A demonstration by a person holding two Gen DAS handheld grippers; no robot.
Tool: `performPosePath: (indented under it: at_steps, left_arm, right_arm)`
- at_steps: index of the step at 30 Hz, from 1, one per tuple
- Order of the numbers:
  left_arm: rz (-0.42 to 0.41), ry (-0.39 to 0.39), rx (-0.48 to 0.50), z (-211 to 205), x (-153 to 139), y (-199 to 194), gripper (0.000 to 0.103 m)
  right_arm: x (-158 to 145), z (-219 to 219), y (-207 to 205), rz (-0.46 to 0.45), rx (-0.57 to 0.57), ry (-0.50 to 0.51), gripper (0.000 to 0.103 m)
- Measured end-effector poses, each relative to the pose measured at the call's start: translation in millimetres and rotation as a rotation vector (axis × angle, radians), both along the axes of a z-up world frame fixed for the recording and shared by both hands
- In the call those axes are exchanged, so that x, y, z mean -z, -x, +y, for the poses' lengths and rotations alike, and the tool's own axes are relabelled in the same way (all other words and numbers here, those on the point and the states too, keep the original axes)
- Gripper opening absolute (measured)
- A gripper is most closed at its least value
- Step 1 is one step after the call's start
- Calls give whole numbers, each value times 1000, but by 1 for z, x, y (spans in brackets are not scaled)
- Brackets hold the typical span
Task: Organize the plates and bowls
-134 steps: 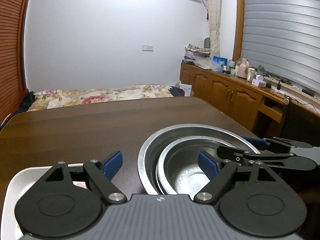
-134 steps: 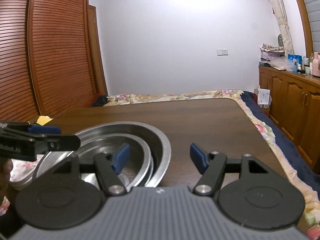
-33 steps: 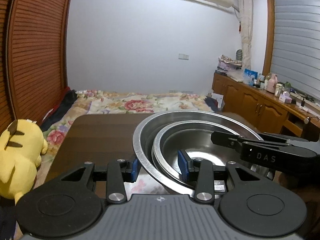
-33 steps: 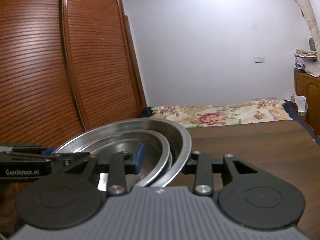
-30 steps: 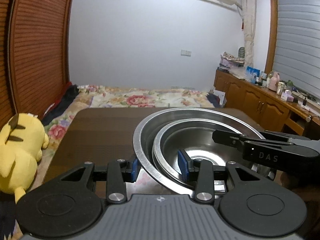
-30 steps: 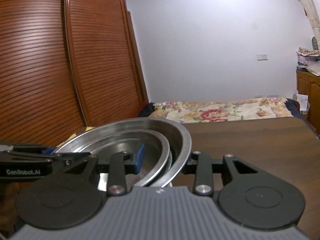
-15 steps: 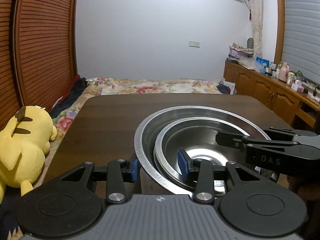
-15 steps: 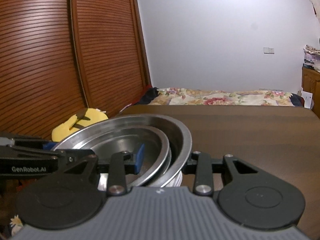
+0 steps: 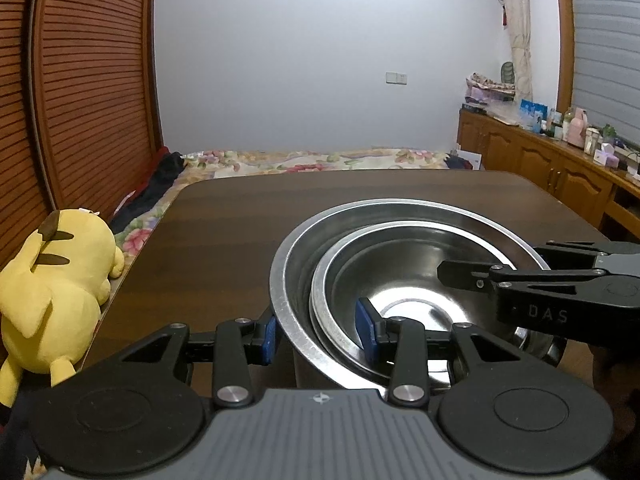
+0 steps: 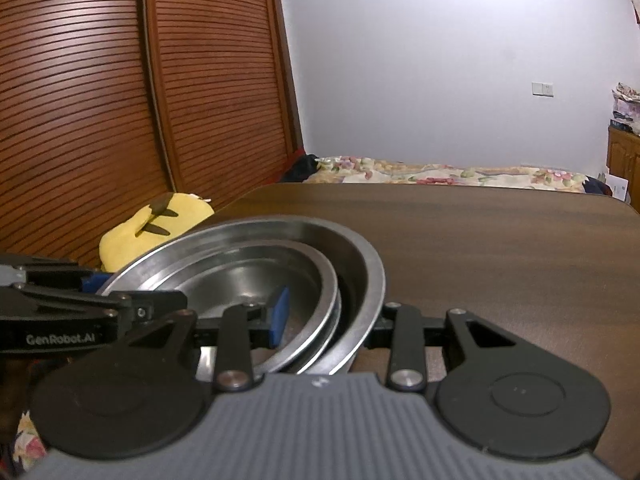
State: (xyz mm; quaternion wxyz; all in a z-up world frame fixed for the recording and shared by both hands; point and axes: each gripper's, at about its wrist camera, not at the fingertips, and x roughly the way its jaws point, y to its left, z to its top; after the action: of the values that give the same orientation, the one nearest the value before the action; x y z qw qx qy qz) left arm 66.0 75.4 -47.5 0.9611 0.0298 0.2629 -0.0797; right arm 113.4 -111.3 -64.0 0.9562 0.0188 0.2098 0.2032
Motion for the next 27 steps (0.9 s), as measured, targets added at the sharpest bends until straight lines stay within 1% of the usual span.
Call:
performPosePath:
  at_steps: [6, 7, 8, 9, 10, 11, 13, 15, 17, 18, 19, 20, 21, 22, 24, 25, 26, 27]
  left_arm:
    - [-1, -7, -6, -2, 0, -1, 41]
    - [-2, -7, -6, -2, 0, -1, 41]
    - [-4, -6, -7, -3, 0, 0, 41]
    - [-4, -5, -7, -4, 0, 2, 43]
    - [-2, -3, -8, -5, 0, 2, 46]
    - [-2, 0, -10, -5, 0, 2, 50]
    - [-6, 5, -16, -4, -1, 2, 68]
    - [-17, 6, -17, -3, -3, 3, 73]
    - [-18, 8, -21, -2, -4, 3, 74]
    - [-20, 10, -22, -2, -4, 3, 76]
    - [-24, 11, -24, -2, -5, 3, 82]
    - [-30, 12, -28, -2, -6, 4, 84]
    - [-36, 11, -33, -2, -8, 4, 89]
    - [-41, 10, -36, -1, -8, 4, 92]
    - [-48, 11, -42, 0, -11, 4, 95]
    - [-50, 13, -43, 0, -12, 4, 99]
    - [-54, 15, -45, 1, -14, 4, 100]
    - [-60, 18, -48, 2, -15, 5, 100]
  right_arm:
    - [0, -1, 1, -1, -13, -2, 38]
    - [0, -2, 0, 5, -13, -11, 40]
    - [0, -4, -1, 11, -7, -18, 44]
    - [0, -6, -1, 11, 3, -20, 56]
    - [0, -7, -1, 3, 14, -17, 65]
    - [-1, -7, 0, -6, 16, -16, 65]
    - [-4, -8, 1, -16, 15, -18, 65]
    - [-6, -8, 2, -23, 14, -18, 65]
    - [-7, -8, 4, -39, 14, -12, 67]
    - [-8, -8, 5, -45, 15, -9, 67]
    - [-9, -7, 6, -50, 15, -6, 69]
    - [-10, -7, 6, -55, 15, -6, 72]
    - [-11, -7, 7, -61, 16, -6, 77]
    - [-12, -7, 8, -71, 16, -7, 79]
    - [-14, -8, 11, -88, 17, 1, 80]
    - [-16, -7, 13, -100, 22, 10, 83]
    - [-18, -8, 14, -111, 28, 17, 86]
    - [-19, -9, 16, -123, 36, 21, 92]
